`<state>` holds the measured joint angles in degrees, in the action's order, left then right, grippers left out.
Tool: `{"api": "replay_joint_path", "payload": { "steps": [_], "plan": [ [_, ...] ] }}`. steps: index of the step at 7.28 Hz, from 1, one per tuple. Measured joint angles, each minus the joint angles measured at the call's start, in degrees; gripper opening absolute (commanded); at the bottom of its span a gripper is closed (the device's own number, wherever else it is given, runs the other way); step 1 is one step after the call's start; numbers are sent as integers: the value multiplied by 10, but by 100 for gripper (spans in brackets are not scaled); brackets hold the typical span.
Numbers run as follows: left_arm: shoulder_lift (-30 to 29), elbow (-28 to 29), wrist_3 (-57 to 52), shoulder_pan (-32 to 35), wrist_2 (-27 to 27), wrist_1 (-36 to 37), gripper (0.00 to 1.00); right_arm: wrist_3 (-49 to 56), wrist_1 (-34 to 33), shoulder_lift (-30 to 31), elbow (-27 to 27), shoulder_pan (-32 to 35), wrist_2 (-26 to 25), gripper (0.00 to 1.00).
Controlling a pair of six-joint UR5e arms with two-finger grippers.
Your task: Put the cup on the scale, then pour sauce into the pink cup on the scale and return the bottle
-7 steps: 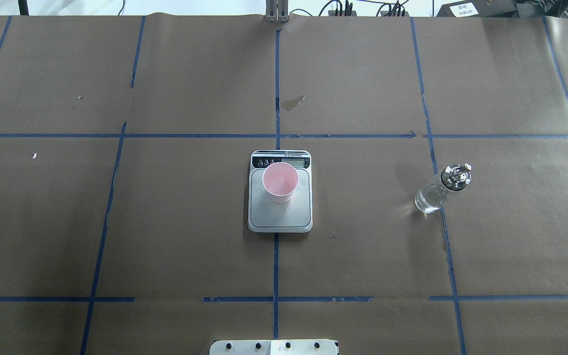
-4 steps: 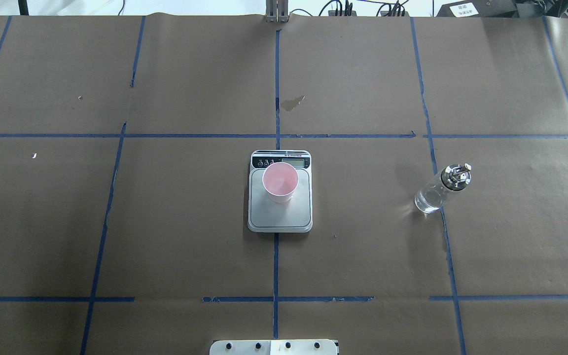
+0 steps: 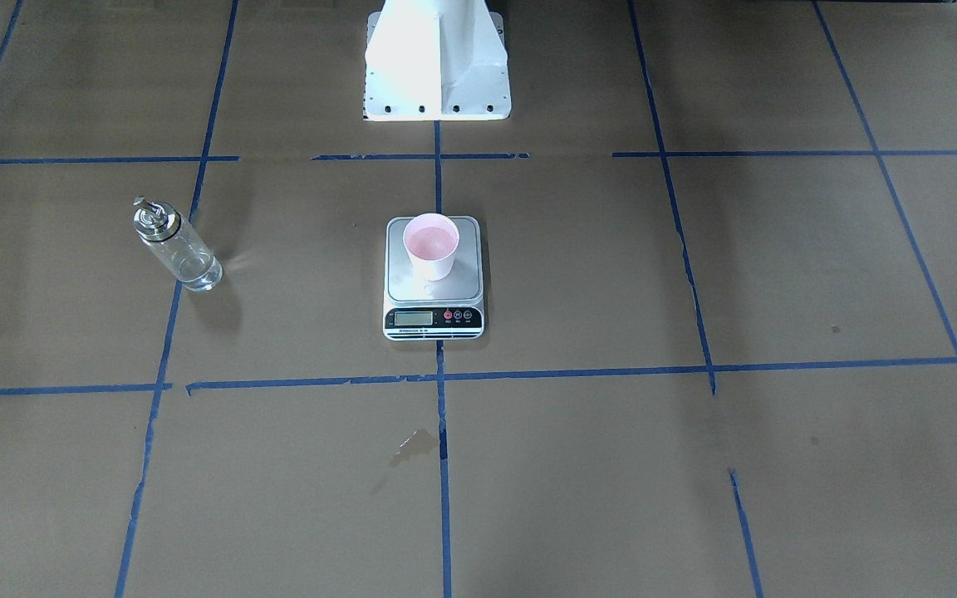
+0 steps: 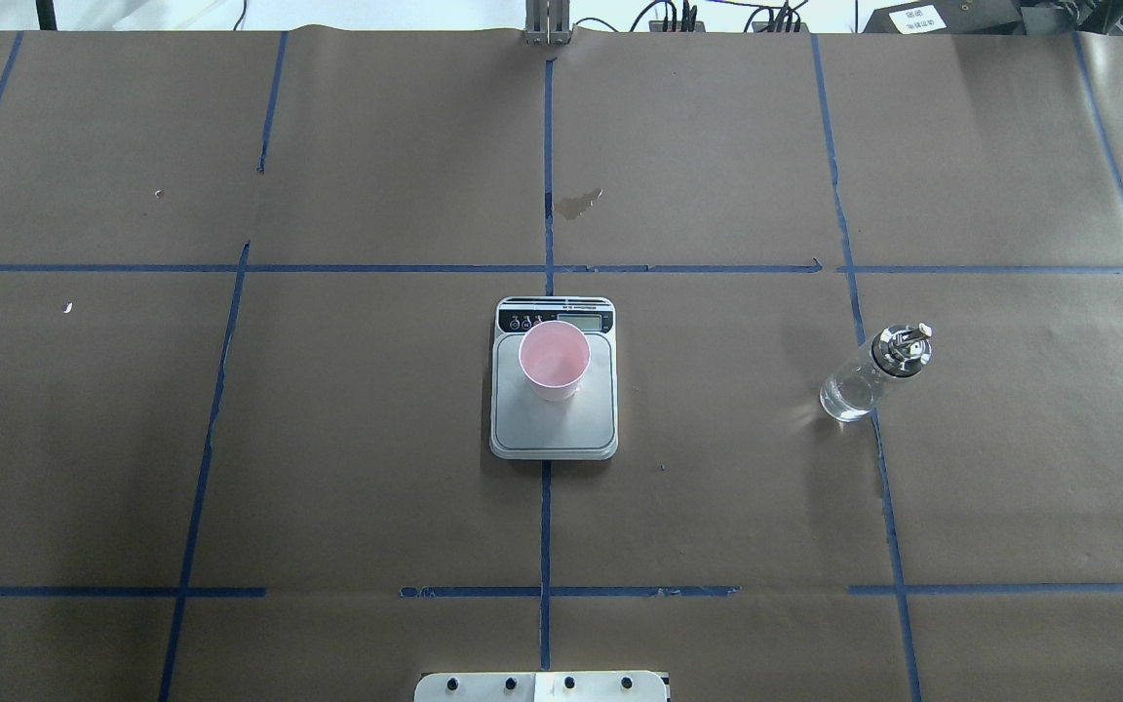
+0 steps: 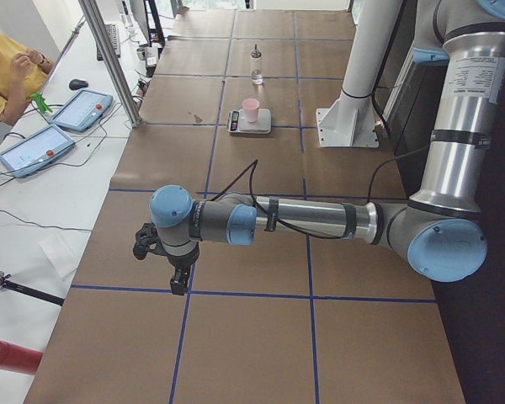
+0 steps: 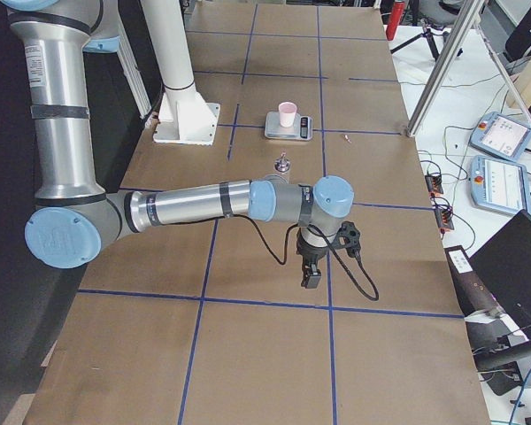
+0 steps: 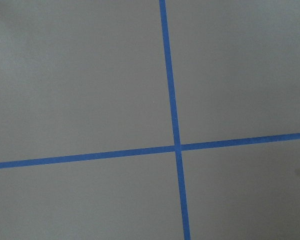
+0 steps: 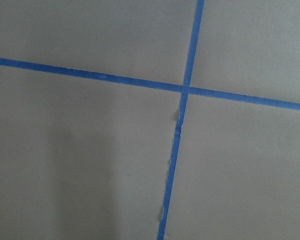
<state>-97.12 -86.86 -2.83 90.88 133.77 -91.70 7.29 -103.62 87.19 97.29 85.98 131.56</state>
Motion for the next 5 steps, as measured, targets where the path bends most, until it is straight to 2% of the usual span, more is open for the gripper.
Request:
{"api": "replay_joint_path", "payload": {
  "steps": [5],
  "plan": [
    [0,-1,0,0,-7,2,100,0,0,-2,-2,0,0,100]
  ]
}}
